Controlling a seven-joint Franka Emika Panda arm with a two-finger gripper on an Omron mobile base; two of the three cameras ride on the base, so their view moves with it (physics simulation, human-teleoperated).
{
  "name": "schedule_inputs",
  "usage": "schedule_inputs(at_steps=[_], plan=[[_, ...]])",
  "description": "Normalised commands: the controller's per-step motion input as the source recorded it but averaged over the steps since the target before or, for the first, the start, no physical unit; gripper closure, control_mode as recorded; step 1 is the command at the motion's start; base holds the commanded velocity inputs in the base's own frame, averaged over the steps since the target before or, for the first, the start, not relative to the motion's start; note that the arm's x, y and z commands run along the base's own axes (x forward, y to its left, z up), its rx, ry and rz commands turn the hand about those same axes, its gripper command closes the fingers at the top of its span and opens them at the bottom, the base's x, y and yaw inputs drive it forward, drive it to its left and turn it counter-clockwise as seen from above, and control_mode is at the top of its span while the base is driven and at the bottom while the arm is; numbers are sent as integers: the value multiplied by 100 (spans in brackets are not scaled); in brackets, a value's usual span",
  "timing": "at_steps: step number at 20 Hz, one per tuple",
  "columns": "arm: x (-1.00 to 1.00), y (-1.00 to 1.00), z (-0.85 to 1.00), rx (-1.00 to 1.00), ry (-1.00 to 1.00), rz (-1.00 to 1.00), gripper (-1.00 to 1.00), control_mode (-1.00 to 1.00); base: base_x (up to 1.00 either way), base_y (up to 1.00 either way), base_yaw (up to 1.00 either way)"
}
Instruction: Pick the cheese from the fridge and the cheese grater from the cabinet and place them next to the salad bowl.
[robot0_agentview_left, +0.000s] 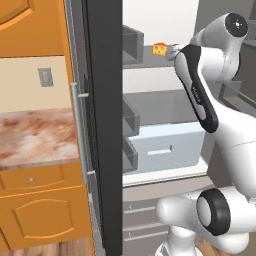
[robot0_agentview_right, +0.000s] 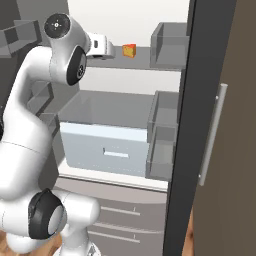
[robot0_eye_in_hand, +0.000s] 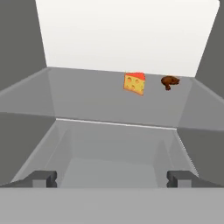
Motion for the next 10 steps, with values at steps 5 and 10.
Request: schedule_inputs(at_steps=[5, 10], plan=[[28, -11, 3, 0, -9, 0, -100, -100, 0, 0, 0], [22, -11, 0, 0, -15, 3, -100, -100, 0, 0, 0]])
